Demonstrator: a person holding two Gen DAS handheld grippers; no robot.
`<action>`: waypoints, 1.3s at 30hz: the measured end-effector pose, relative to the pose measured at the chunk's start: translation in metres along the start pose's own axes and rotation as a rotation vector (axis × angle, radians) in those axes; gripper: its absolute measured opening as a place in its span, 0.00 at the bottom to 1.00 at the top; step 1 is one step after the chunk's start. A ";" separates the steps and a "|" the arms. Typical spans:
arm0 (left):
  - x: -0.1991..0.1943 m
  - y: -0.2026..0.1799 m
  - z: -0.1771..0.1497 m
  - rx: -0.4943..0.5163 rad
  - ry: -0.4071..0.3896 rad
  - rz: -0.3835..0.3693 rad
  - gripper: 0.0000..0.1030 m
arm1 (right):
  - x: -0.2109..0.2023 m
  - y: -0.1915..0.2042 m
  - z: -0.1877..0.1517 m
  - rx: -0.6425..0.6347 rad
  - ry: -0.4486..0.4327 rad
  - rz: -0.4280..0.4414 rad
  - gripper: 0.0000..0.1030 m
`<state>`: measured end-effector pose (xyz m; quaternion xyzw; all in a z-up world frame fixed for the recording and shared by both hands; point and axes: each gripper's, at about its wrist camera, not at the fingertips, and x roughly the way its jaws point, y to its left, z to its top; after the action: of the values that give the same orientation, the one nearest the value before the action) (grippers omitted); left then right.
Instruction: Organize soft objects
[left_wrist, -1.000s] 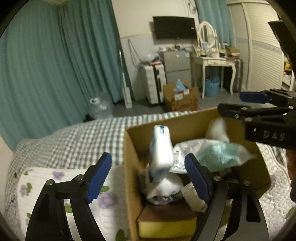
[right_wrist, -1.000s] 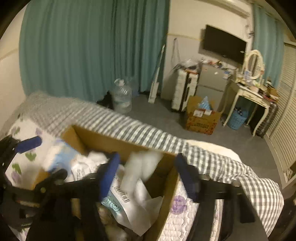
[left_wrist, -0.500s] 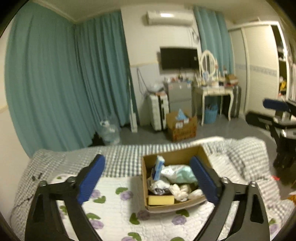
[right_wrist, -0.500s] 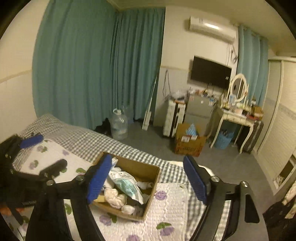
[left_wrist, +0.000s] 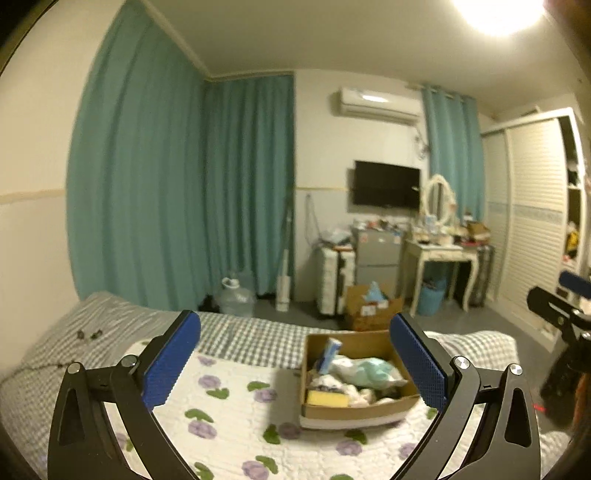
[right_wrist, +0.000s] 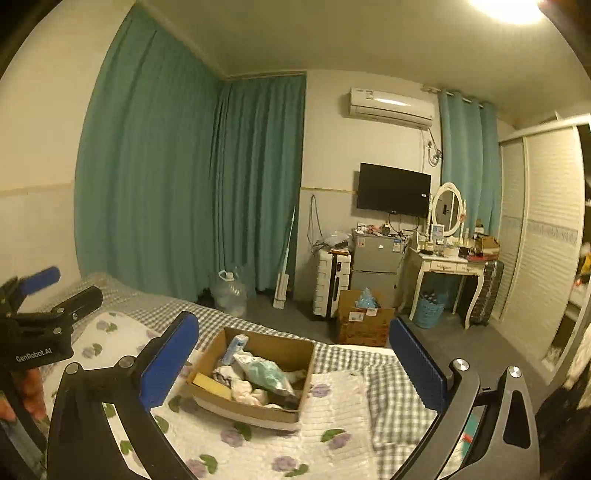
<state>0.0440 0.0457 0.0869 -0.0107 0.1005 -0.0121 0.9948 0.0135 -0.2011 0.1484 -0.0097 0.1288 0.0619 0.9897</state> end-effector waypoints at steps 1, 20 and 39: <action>0.005 -0.001 -0.009 -0.003 0.002 0.007 1.00 | 0.007 0.000 -0.011 0.018 0.003 0.021 1.00; 0.061 -0.001 -0.119 0.069 0.172 0.052 1.00 | 0.105 -0.002 -0.146 0.050 0.150 -0.063 1.00; 0.063 0.000 -0.123 0.059 0.183 0.027 1.00 | 0.101 0.005 -0.148 0.032 0.125 -0.068 1.00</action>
<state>0.0813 0.0419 -0.0459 0.0212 0.1904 -0.0028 0.9815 0.0721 -0.1893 -0.0209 -0.0019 0.1909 0.0253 0.9813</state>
